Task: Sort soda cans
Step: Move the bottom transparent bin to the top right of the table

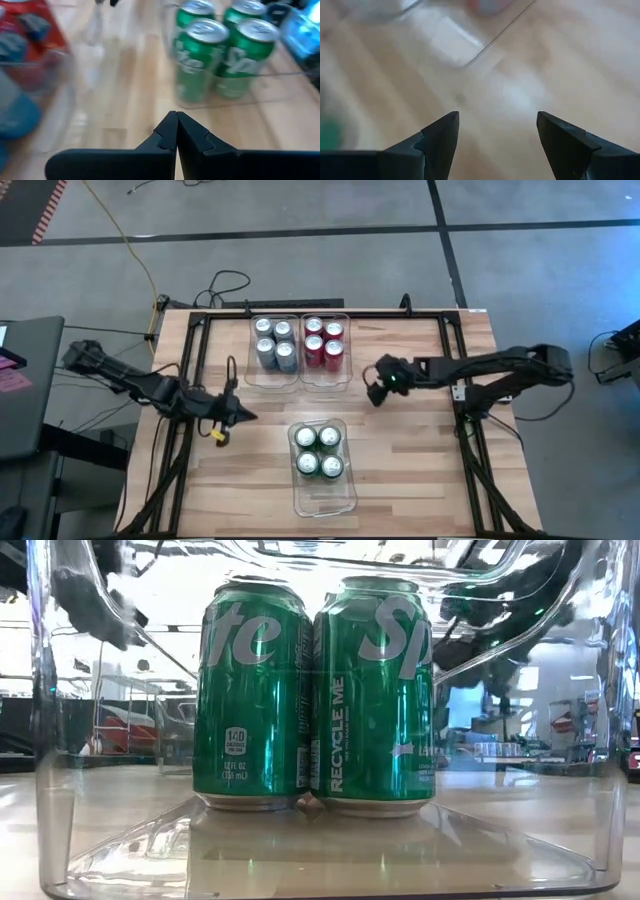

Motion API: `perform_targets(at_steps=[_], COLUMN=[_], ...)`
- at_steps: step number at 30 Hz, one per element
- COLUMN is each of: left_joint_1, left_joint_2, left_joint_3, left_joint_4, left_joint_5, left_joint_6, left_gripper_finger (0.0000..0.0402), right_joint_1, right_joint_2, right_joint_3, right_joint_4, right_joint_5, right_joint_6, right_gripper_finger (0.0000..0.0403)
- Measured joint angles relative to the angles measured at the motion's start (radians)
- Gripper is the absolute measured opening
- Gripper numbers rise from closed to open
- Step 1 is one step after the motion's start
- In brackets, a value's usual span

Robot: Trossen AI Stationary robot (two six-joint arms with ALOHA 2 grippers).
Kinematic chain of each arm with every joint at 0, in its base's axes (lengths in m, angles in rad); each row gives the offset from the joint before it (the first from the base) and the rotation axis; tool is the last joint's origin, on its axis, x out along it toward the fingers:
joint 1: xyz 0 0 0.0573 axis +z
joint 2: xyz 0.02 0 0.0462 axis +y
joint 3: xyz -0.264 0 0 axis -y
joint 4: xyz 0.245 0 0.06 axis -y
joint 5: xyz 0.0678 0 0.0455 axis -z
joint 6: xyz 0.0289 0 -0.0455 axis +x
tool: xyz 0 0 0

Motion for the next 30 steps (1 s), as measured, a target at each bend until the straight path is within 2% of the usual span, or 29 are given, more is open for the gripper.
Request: perform_targets(at_steps=[2,5,11,18,22,26,30], left_joint_1=[-0.048,-0.116,-0.195,-0.201,-0.201,-0.193,-0.166], left_joint_2=[0.032,0.112,0.356,0.662,0.812,0.929,1.023], left_joint_3=[-0.007,-0.041,-0.054,-0.046,-0.020,0.030,0.089], left_joint_4=[0.037,0.177,0.429,0.716,0.846,0.884,0.886], left_joint_5=[-0.001,-0.001,-0.013,-0.012,-0.011,0.027,0.077], left_joint_6=[-0.035,-0.056,-0.083,-0.072,-0.034,0.020,0.052], left_gripper_finger=[0.0000,0.0000,0.0000,0.0000,0.0000,0.0000,0.0000], right_joint_1=[0.063,0.170,0.360,0.520,0.594,0.650,0.682], right_joint_2=[-0.041,-0.087,-0.113,-0.108,-0.105,-0.102,-0.102], right_joint_3=[0.000,0.000,0.000,0.000,0.000,0.000,0.000], right_joint_4=[-0.051,-0.112,-0.135,-0.131,-0.082,-0.063,-0.115], right_joint_5=[0.000,0.001,0.001,0.001,0.009,0.031,0.064], right_joint_6=[0.031,0.091,0.213,0.343,0.360,0.389,0.454], right_gripper_finger=[0.0285,0.0286,0.0285,0.0285,0.0285,0.0285,0.0285])
